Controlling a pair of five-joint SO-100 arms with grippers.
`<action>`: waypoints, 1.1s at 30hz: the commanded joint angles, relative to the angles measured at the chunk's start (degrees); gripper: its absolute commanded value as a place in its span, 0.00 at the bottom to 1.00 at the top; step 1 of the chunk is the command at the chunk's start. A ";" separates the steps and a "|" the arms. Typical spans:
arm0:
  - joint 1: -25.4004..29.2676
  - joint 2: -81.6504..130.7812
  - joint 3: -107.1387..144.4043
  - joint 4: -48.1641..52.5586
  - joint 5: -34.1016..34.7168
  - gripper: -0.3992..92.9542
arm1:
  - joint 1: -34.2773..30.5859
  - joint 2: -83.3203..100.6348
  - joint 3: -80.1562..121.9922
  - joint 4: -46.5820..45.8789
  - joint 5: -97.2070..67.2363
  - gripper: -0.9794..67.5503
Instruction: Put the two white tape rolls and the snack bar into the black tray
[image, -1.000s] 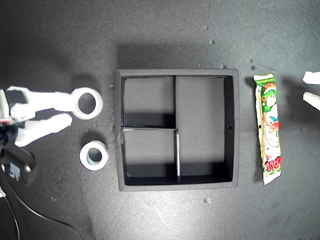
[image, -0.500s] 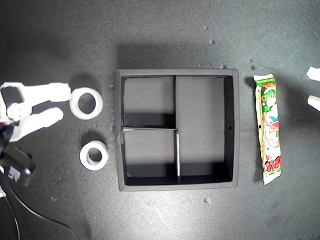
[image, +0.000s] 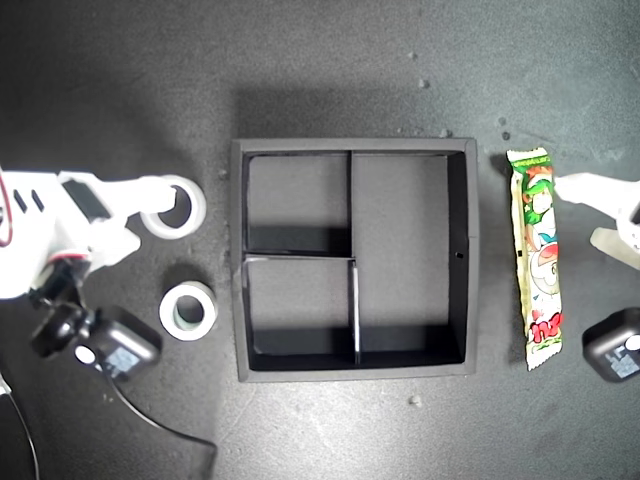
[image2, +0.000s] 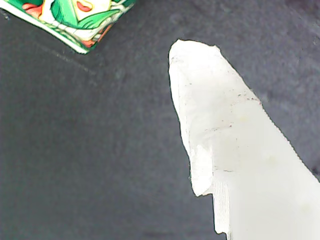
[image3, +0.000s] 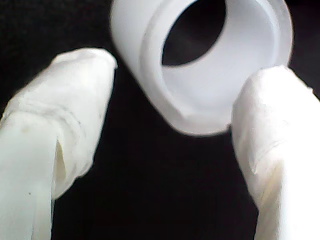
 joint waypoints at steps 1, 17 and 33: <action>0.88 -4.83 -6.15 1.76 0.35 0.20 | -0.26 -0.97 -3.60 2.11 -0.88 0.34; 1.76 -17.75 -10.46 1.14 -1.05 0.19 | -1.32 -1.32 -0.70 0.62 -2.99 0.35; -5.27 -25.75 -10.90 -5.36 5.01 0.06 | -6.06 -18.72 -9.93 2.02 -11.16 0.38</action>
